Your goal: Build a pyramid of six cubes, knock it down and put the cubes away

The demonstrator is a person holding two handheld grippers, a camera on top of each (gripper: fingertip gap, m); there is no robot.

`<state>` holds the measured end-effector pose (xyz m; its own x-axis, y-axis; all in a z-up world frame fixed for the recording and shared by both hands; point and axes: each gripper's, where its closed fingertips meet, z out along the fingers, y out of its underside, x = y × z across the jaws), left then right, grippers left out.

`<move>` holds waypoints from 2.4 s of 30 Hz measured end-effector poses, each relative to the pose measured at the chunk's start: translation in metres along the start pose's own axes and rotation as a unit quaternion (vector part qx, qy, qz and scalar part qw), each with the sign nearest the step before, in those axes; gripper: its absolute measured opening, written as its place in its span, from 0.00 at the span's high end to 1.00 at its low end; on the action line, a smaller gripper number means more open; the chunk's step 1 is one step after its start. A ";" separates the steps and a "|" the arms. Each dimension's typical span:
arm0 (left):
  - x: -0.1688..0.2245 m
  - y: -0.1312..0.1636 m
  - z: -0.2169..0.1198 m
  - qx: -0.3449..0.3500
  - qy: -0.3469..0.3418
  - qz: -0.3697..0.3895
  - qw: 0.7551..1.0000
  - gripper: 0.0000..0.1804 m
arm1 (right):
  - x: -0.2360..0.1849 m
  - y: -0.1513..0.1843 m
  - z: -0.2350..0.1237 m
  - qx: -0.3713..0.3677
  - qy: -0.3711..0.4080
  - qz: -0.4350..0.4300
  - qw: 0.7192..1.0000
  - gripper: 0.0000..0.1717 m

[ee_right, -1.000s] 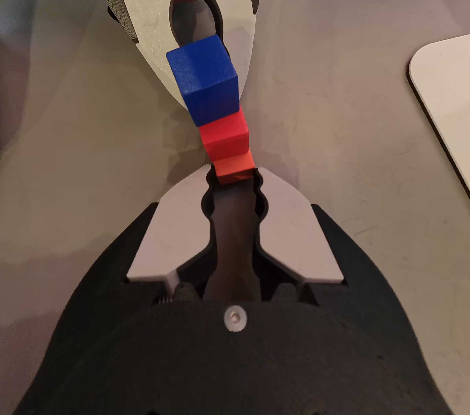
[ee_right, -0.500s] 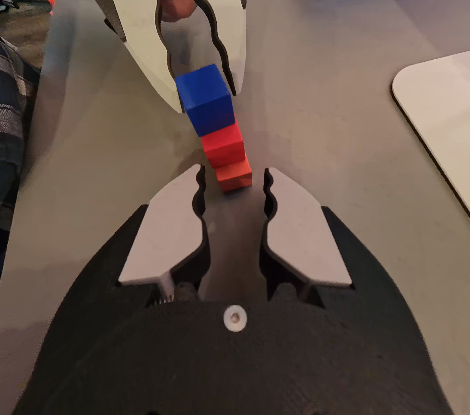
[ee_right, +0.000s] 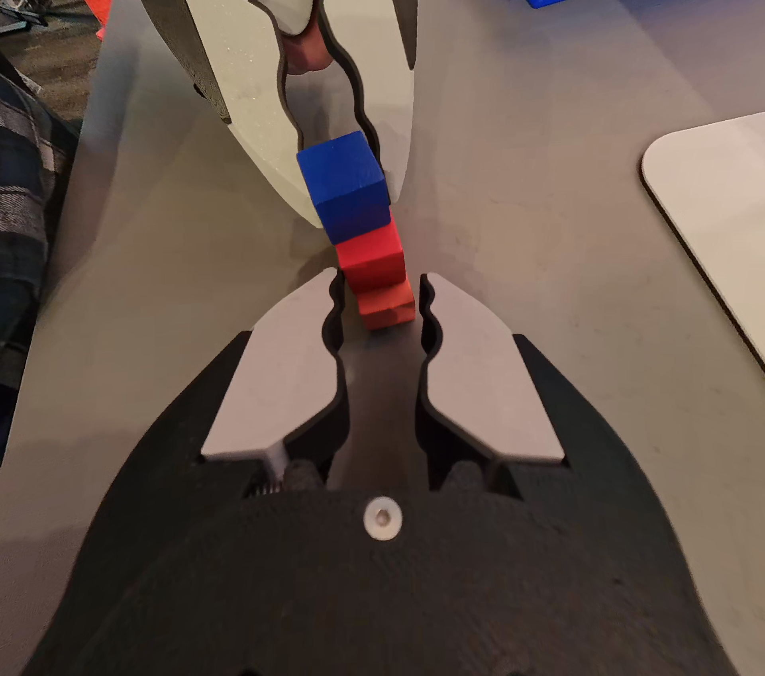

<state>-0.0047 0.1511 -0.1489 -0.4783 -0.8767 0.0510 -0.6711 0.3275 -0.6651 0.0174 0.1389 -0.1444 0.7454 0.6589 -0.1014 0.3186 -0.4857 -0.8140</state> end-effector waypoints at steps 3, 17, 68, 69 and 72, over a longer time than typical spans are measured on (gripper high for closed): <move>-0.001 -0.001 0.000 0.000 -0.002 0.002 1.000 0.83 | 0.000 0.000 0.001 -0.001 0.000 0.000 1.000 0.80; -0.001 0.002 0.000 -0.001 -0.001 0.002 1.000 0.85 | -0.001 0.000 0.002 -0.004 0.004 -0.001 1.000 0.83; 0.003 -0.001 -0.007 0.013 0.014 -0.002 1.000 0.84 | -0.008 -0.004 -0.002 0.007 -0.039 -0.028 0.999 0.81; 0.003 0.000 -0.006 0.010 0.014 -0.001 1.000 0.84 | -0.008 -0.003 -0.001 0.004 -0.039 -0.028 0.999 0.80; 0.004 0.003 -0.004 0.001 0.014 -0.001 1.000 0.81 | -0.009 -0.003 -0.001 0.001 -0.041 -0.030 0.999 0.78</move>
<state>-0.0108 0.1503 -0.1481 -0.4935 -0.8667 0.0730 -0.6701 0.3254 -0.6672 0.0102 0.1343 -0.1404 0.6745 0.7315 -0.0999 0.3590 -0.4432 -0.8214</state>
